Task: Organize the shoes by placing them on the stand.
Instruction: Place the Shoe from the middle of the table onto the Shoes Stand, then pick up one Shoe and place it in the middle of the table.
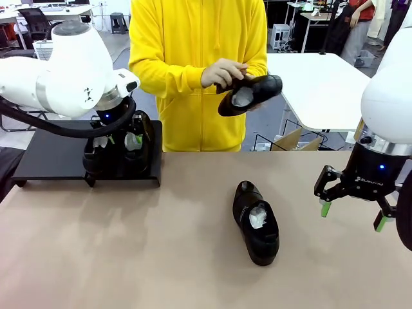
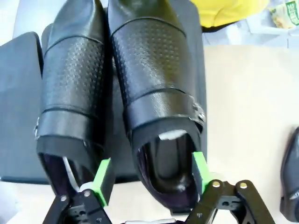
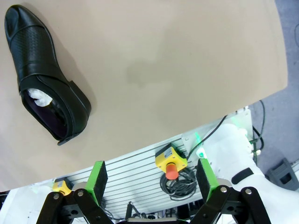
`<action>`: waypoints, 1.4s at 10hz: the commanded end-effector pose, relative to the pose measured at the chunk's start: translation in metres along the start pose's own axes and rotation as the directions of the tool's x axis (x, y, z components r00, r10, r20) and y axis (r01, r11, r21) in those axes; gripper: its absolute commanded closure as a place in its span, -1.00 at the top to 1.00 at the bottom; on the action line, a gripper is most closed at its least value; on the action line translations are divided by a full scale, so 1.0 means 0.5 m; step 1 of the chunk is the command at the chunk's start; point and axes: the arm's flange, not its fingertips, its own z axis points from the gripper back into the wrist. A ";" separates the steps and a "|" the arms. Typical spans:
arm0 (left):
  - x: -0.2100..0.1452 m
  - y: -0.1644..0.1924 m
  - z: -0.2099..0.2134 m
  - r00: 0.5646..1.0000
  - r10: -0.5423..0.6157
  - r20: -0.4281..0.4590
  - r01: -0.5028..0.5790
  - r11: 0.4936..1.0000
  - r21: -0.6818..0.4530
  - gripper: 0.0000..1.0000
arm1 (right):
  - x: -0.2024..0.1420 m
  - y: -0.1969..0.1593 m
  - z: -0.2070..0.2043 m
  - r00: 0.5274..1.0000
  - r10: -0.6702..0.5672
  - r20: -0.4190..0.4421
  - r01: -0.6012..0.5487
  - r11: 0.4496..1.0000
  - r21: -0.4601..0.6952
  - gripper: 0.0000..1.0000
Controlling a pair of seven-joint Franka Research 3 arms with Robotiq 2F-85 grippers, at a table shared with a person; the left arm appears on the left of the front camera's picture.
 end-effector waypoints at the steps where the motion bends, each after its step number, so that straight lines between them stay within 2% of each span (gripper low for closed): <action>1: -0.049 0.005 0.044 1.000 0.010 -0.003 -0.010 1.000 0.006 1.00 | 0.006 -0.002 0.004 1.000 0.011 0.012 -0.011 1.000 0.002 1.00; 3: -0.070 0.018 0.089 0.994 0.080 -0.074 -0.078 0.996 0.033 1.00 | 0.006 -0.002 0.004 1.000 0.011 0.012 -0.011 1.000 0.002 1.00; 4: -0.032 -0.002 0.049 1.000 -0.003 -0.003 0.003 1.000 0.008 1.00 | 0.006 -0.002 0.004 1.000 0.011 0.012 -0.011 1.000 0.002 1.00; 12: -0.034 -0.006 0.044 1.000 0.008 -0.013 -0.008 1.000 0.007 1.00 | 0.006 -0.002 0.004 1.000 0.011 0.012 -0.011 1.000 0.002 1.00; 14: -0.097 -0.022 0.151 0.997 -0.081 -0.018 0.080 0.996 -0.030 1.00 | 0.006 -0.002 0.004 1.000 0.011 0.012 -0.011 1.000 0.002 1.00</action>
